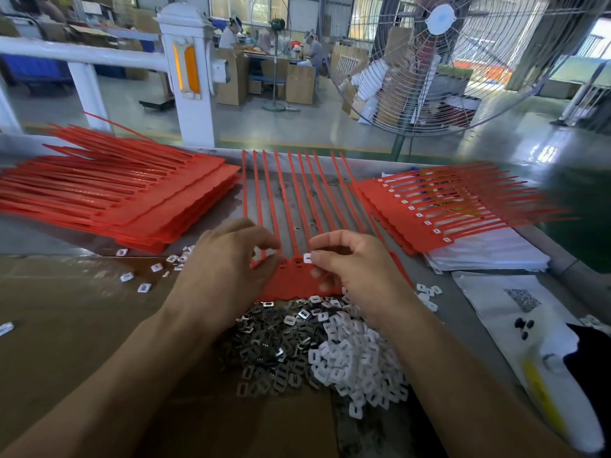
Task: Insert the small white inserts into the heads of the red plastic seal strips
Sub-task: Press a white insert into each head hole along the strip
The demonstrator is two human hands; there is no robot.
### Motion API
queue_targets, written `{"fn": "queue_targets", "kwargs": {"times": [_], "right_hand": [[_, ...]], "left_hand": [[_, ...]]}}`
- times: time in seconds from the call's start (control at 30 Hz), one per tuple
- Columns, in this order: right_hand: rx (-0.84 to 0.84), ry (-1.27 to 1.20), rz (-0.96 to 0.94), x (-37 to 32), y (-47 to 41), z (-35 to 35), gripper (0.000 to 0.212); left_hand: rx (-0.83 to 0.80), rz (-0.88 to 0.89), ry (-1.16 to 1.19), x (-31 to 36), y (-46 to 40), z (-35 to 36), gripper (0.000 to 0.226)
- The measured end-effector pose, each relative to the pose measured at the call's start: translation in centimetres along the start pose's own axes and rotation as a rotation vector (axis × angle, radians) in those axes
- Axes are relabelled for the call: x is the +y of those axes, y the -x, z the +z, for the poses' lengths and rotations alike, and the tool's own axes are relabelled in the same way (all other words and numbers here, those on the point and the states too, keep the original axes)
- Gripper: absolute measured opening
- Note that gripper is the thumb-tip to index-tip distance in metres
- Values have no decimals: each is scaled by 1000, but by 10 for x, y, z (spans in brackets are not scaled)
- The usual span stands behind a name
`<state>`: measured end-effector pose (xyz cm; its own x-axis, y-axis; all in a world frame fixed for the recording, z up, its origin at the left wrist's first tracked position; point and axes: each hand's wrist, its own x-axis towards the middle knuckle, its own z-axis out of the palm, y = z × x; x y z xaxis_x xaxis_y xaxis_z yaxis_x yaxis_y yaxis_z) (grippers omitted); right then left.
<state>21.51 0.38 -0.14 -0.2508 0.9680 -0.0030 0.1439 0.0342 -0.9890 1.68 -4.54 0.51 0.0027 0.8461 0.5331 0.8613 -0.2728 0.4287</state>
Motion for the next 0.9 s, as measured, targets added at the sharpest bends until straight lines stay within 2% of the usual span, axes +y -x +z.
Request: {"fn": "queue_targets", "kwargs": {"times": [0.1,0.2,0.47,0.63,0.73,0.9], "right_hand": [[-22,-35,11,0,-2,3,11],[-51,-59,11,0,-1,4,11],[-63,-28,1,-1,2,4,10],[69,222,-113,2,2,0,8],[61,235,-110,3,3,0,5],[18,298,-126,2,5,1,7]], "left_hand": [[-24,106,78,9,1,5,20],[-23,166,54,10,3,7,20],[-18,198,9,7,2,7,16],[20,14,-64,-14,-1,3,9],[-23,-105,-112,-26,0,5,8],[-86,-176,-109,-29,-2,13,10]]}}
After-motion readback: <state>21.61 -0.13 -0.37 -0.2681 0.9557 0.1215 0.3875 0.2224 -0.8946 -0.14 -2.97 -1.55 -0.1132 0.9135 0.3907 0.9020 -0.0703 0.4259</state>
